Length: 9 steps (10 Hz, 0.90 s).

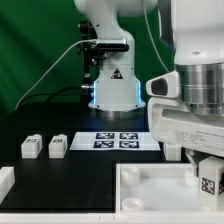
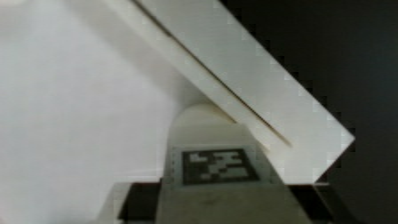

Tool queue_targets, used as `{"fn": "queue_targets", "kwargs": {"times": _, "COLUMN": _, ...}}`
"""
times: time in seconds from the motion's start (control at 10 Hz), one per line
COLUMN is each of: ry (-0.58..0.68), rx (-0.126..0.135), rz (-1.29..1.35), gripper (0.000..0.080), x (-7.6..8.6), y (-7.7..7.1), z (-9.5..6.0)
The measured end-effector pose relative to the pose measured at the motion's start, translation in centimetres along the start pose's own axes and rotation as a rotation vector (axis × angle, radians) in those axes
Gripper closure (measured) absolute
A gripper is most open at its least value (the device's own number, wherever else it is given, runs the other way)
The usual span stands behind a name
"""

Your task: Assemble one leg

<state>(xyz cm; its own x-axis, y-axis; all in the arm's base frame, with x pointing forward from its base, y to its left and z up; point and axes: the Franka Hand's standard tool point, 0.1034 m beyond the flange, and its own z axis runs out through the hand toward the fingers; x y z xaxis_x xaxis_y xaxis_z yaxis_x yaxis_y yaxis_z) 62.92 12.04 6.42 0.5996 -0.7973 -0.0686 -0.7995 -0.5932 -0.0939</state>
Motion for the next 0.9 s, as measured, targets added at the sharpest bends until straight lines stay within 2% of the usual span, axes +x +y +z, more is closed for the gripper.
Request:
{"fn": "queue_targets", "kwargs": {"times": 0.3, "ry": -0.012, "rx": 0.05, "rz": 0.176, "gripper": 0.0508, "x": 0.16, "y": 0.17, "z": 0.08}}
{"fn": "queue_targets", "kwargs": {"times": 0.4, "ry": -0.019, "rx": 0.045, "rz": 0.177, "gripper": 0.0508, "x": 0.09, "y": 0.08, "z": 0.09}}
{"fn": "queue_targets", "kwargs": {"times": 0.5, "ry": -0.005, "rx": 0.031, "rz": 0.061, "gripper": 0.0508, "x": 0.18, "y": 0.34, "z": 0.08}}
{"fn": "queue_targets", "kwargs": {"times": 0.6, "ry": 0.024, "rx": 0.007, "rz": -0.105, "gripper": 0.0508, "x": 0.24, "y": 0.72, "z": 0.08}}
{"fn": "queue_targets", "kwargs": {"times": 0.9, "ry": 0.02, "rx": 0.013, "rz": -0.05, "gripper": 0.0508, "x": 0.26, "y": 0.69, "z": 0.06}}
